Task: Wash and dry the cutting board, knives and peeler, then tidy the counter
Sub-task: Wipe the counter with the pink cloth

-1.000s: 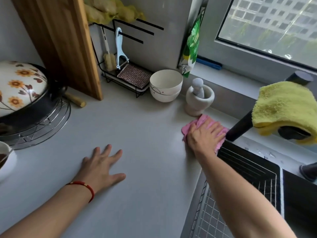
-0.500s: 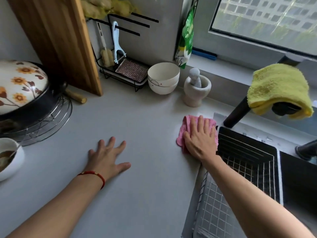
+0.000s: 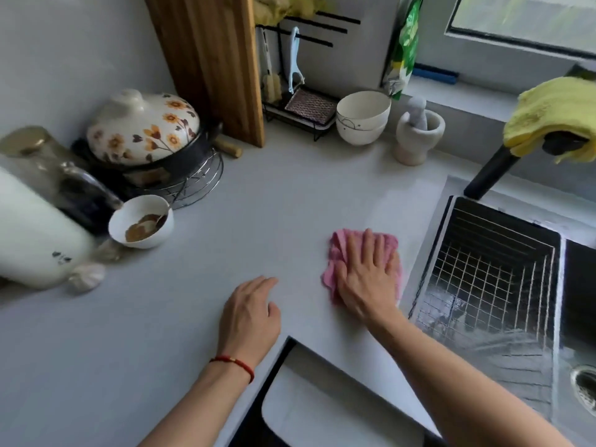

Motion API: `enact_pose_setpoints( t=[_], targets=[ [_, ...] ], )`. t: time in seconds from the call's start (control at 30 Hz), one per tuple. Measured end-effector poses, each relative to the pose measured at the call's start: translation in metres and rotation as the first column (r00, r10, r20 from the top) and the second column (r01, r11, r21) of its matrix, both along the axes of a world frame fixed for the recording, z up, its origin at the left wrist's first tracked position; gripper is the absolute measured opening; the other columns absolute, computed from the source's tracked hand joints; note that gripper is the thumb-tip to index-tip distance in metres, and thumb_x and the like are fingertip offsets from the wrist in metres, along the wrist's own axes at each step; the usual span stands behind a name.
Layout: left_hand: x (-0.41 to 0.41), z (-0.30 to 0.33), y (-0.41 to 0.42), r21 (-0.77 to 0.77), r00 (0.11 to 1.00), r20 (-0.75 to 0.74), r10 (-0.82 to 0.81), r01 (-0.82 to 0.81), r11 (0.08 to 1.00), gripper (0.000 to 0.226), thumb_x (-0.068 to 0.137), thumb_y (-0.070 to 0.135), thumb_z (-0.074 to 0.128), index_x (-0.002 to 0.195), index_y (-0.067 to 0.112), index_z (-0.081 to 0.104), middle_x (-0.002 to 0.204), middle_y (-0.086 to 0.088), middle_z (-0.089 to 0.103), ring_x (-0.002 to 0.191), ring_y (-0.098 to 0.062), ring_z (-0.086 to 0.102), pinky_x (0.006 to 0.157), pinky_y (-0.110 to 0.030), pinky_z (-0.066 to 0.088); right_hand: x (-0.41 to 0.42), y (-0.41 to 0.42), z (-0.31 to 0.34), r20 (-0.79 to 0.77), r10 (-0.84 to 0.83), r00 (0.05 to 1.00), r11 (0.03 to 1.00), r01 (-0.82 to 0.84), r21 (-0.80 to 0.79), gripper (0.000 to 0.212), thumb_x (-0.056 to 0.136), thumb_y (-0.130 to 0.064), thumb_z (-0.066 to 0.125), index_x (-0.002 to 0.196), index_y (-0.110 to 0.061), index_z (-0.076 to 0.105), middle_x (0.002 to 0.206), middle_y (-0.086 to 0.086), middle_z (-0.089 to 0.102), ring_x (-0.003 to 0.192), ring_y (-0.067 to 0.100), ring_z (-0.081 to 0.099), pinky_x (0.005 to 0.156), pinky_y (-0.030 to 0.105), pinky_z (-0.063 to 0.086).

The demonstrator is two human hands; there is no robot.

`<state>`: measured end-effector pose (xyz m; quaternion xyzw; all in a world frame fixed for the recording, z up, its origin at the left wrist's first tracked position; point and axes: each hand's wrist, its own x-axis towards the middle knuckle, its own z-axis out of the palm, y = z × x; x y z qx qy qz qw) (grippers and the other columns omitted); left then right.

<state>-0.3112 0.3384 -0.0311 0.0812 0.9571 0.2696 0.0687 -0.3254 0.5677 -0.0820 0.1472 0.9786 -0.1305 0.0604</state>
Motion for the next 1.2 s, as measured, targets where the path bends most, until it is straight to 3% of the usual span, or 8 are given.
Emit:
enact_pose_setpoints(
  t=[0.27, 0.47, 0.6, 0.77, 0.9, 0.97, 1.07, 1.2],
  targets=[
    [0.018, 0.010, -0.047, 0.076, 0.991, -0.034, 0.131, -0.128, 0.989, 0.046, 0.086, -0.004, 0.059, 0.129, 0.009, 0.068, 0.132, -0.007, 0.066, 0.127, -0.024, 0.055, 0.110, -0.027, 0.039, 0.070, -0.055, -0.014, -0.064, 0.609, 0.790, 0.792, -0.603, 0.090, 0.063, 0.104, -0.054, 0.024, 0.163, -0.036, 0.007, 0.171, -0.002, 0.009, 0.158, 0.023, 0.003, 0.125, 0.051, 0.007],
    [0.024, 0.023, -0.085, 0.062, 0.976, -0.115, 0.186, -0.180, 0.982, 0.024, 0.083, 0.008, 0.072, 0.105, 0.018, 0.074, 0.132, -0.004, 0.059, 0.130, -0.024, 0.041, 0.106, -0.019, 0.027, -0.116, 0.008, 0.006, -0.050, 0.094, 0.994, 0.992, -0.089, 0.092, 0.062, 0.101, -0.054, 0.019, 0.160, -0.042, 0.005, 0.171, 0.002, 0.007, 0.157, 0.023, 0.003, 0.122, 0.061, 0.004],
    [0.050, 0.014, -0.126, 0.095, 0.935, -0.132, 0.330, -0.320, 0.943, 0.024, 0.084, 0.013, 0.070, 0.106, 0.023, 0.072, 0.123, 0.007, 0.060, 0.123, -0.016, 0.045, 0.102, -0.019, 0.029, -0.186, -0.086, 0.008, -0.039, 0.207, 0.978, 0.977, -0.205, 0.064, 0.062, 0.101, -0.054, 0.018, 0.160, -0.038, 0.006, 0.170, 0.004, 0.005, 0.157, 0.030, 0.000, 0.121, 0.064, 0.000],
    [0.061, 0.010, -0.146, 0.110, 0.809, -0.136, 0.571, -0.561, 0.821, 0.033, 0.077, -0.011, 0.072, 0.101, 0.011, 0.072, 0.105, 0.000, 0.069, 0.104, -0.027, 0.055, 0.091, -0.021, 0.035, -0.076, -0.256, -0.009, -0.113, 0.636, 0.763, 0.770, -0.638, 0.029, 0.061, 0.101, -0.051, 0.027, 0.159, -0.036, 0.020, 0.169, 0.004, 0.017, 0.157, 0.030, 0.005, 0.121, 0.061, 0.002],
    [0.076, 0.015, -0.148, 0.122, 0.806, -0.118, 0.580, -0.568, 0.814, 0.028, 0.078, -0.011, 0.071, 0.100, 0.008, 0.071, 0.104, -0.006, 0.071, 0.101, -0.031, 0.058, 0.091, -0.030, 0.040, -0.003, -0.221, -0.015, -0.107, 0.940, 0.325, 0.333, -0.941, 0.067, 0.062, 0.104, -0.054, 0.032, 0.162, -0.038, 0.015, 0.170, -0.003, 0.016, 0.158, 0.024, 0.005, 0.125, 0.056, 0.002],
    [0.088, 0.020, -0.153, 0.128, 0.808, -0.084, 0.583, -0.572, 0.810, 0.028, 0.082, -0.009, 0.068, 0.104, 0.008, 0.071, 0.108, -0.005, 0.070, 0.108, -0.030, 0.056, 0.093, -0.024, 0.036, -0.027, -0.156, -0.014, -0.104, 0.889, 0.446, 0.458, -0.874, 0.163, 0.061, 0.105, -0.052, 0.029, 0.162, -0.040, 0.009, 0.170, -0.008, 0.014, 0.158, 0.019, 0.003, 0.123, 0.056, 0.011],
    [0.113, 0.025, -0.165, 0.129, 0.814, -0.058, 0.577, -0.567, 0.813, 0.028, 0.085, -0.004, 0.066, 0.108, 0.011, 0.069, 0.112, 0.000, 0.067, 0.115, -0.024, 0.052, 0.094, -0.020, 0.033, -0.067, -0.075, 0.001, -0.069, 0.373, 0.925, 0.921, -0.361, 0.148, 0.062, 0.103, -0.049, 0.023, 0.162, -0.039, 0.006, 0.171, -0.003, 0.010, 0.158, 0.020, 0.002, 0.121, 0.058, 0.012],
    [0.131, 0.029, -0.171, 0.127, 0.846, -0.042, 0.532, -0.524, 0.842, 0.028, 0.089, 0.002, 0.066, 0.115, 0.013, 0.067, 0.119, 0.001, 0.065, 0.120, -0.022, 0.049, 0.099, -0.023, 0.033, -0.014, -0.160, 0.009, -0.091, 0.183, 0.979, 0.983, -0.184, -0.004, 0.063, 0.101, -0.046, 0.024, 0.161, -0.034, 0.009, 0.169, 0.008, 0.009, 0.157, 0.028, -0.001, 0.122, 0.061, 0.002]
  ],
)
